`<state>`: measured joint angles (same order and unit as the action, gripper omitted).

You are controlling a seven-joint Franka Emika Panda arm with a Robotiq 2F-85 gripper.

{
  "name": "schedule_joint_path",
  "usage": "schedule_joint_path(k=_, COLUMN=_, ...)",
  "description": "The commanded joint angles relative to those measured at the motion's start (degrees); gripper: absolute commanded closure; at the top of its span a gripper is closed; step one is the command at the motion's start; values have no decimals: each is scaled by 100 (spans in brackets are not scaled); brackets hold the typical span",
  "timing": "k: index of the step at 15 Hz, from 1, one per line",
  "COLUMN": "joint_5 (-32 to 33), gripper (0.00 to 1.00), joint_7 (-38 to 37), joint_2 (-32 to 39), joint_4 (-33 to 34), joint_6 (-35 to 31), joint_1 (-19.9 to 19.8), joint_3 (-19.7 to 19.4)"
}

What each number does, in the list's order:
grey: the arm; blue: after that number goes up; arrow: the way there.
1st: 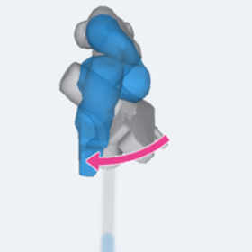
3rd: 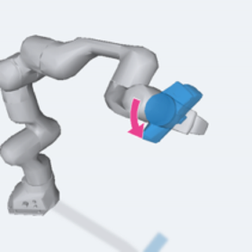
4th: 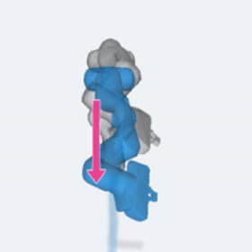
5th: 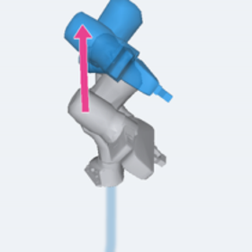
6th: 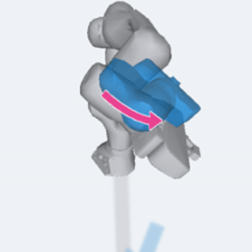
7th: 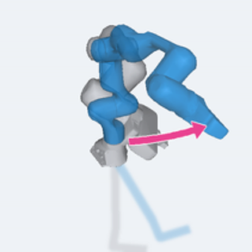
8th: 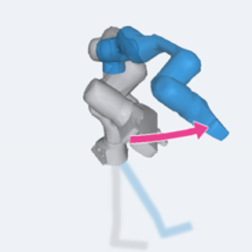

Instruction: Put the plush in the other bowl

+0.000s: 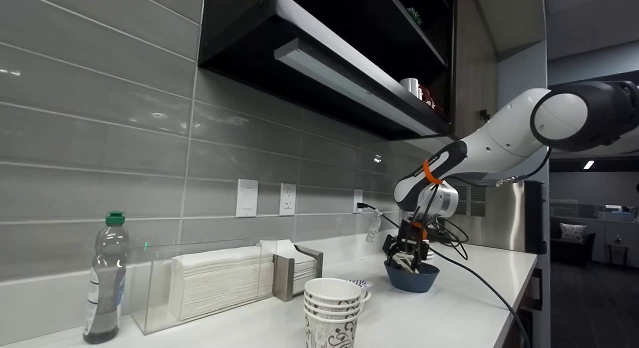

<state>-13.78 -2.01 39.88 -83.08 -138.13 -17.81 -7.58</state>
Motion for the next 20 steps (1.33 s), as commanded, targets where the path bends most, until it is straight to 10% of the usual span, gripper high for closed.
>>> schedule_joint_path(k=1, joint_5=17, gripper=20, joint_7=-168, joint_2=247, joint_4=331, joint_6=238, joint_1=-85, joint_3=22)
schedule_joint_path(k=10, joint_5=37, gripper=90, joint_7=-222, joint_2=102, joint_4=318, joint_6=351, joint_1=-54, joint_3=10)
schedule_joint_path(k=20, joint_5=-252, gripper=92, joint_7=4, joint_2=-747, joint_4=46, joint_6=1377, joint_1=-235, joint_3=157)
